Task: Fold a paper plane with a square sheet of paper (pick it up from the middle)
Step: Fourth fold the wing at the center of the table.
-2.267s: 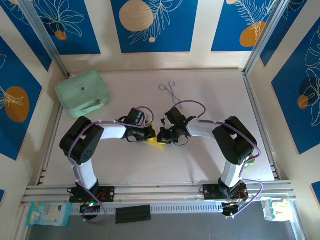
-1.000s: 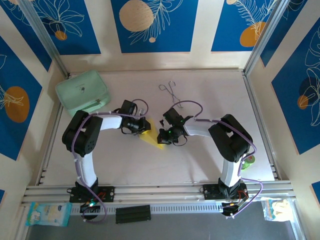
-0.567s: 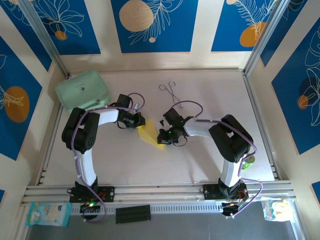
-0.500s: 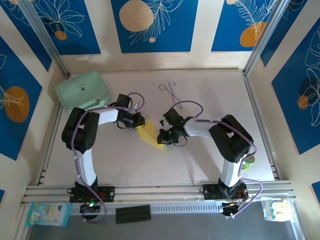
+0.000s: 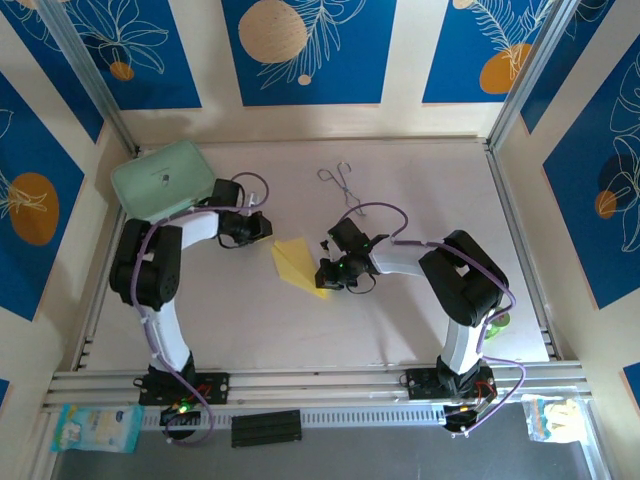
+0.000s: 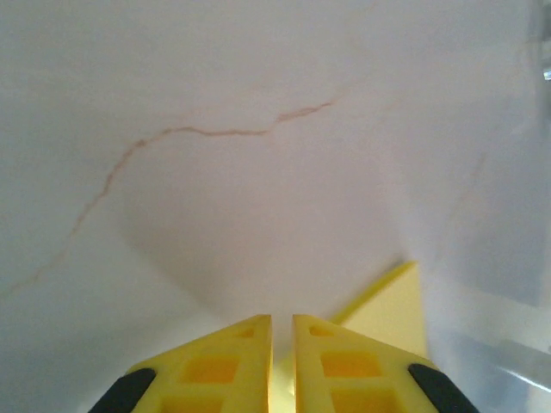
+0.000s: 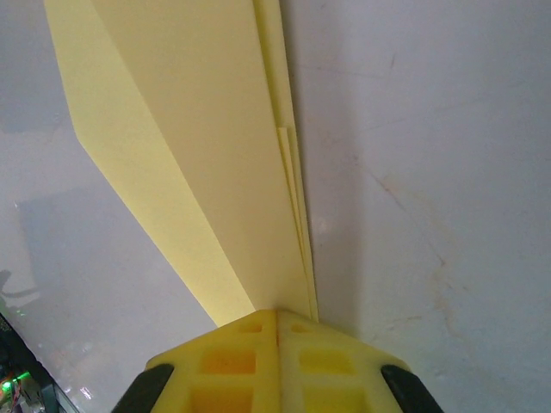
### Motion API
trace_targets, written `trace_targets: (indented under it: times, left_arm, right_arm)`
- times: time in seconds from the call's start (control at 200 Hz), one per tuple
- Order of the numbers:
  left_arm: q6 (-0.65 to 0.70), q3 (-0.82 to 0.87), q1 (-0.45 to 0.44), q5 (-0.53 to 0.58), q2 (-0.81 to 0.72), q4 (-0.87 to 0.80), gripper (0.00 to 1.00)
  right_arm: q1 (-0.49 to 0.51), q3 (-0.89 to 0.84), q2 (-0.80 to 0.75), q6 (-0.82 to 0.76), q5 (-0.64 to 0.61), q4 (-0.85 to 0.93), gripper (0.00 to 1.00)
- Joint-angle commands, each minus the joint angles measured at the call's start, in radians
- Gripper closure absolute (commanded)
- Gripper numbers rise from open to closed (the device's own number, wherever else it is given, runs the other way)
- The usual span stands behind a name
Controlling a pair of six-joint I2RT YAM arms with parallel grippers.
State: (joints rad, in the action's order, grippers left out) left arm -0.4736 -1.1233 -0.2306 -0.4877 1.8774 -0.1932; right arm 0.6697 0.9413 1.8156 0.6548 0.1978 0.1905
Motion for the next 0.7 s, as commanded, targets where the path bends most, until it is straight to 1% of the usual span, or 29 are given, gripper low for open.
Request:
trace_targets:
  times: [0.0, 0.165, 0.27, 0.385, 0.445, 0.54, 0.695]
  left_arm:
    - [-0.058, 0.062, -0.02, 0.004, -0.11, 0.053, 0.85]
    - [-0.172, 0.179, -0.083, -0.016, -0.184, 0.185, 0.86]
    - [-0.216, 0.205, -0.143, -0.033, -0.164, 0.239, 0.87]
    - [-0.223, 0.204, -0.197, -0.013, -0.117, 0.248, 0.88]
    - [-0.223, 0.206, -0.209, 0.006, -0.096, 0.242, 0.9]
    - [-0.214, 0.213, -0.214, 0.068, -0.082, 0.222, 0.91]
    - [-0.21, 0.213, -0.214, 0.086, -0.047, 0.219, 0.93]
  right_arm:
    - [-0.012, -0.064, 0.066, -0.001, -0.108, 0.204, 0.97]
    - [-0.016, -0.06, 0.07, 0.0, -0.097, 0.205, 0.97]
    - [-0.023, -0.059, 0.068, -0.001, -0.089, 0.202, 0.97]
    - [-0.028, -0.058, 0.065, -0.001, -0.072, 0.194, 0.97]
    - [-0.031, -0.056, 0.058, -0.003, -0.052, 0.184, 0.97]
    - [-0.034, -0.039, 0.026, -0.015, 0.001, 0.164, 0.97]
    - [-0.034, 0.037, -0.028, -0.037, 0.079, 0.143, 0.96]
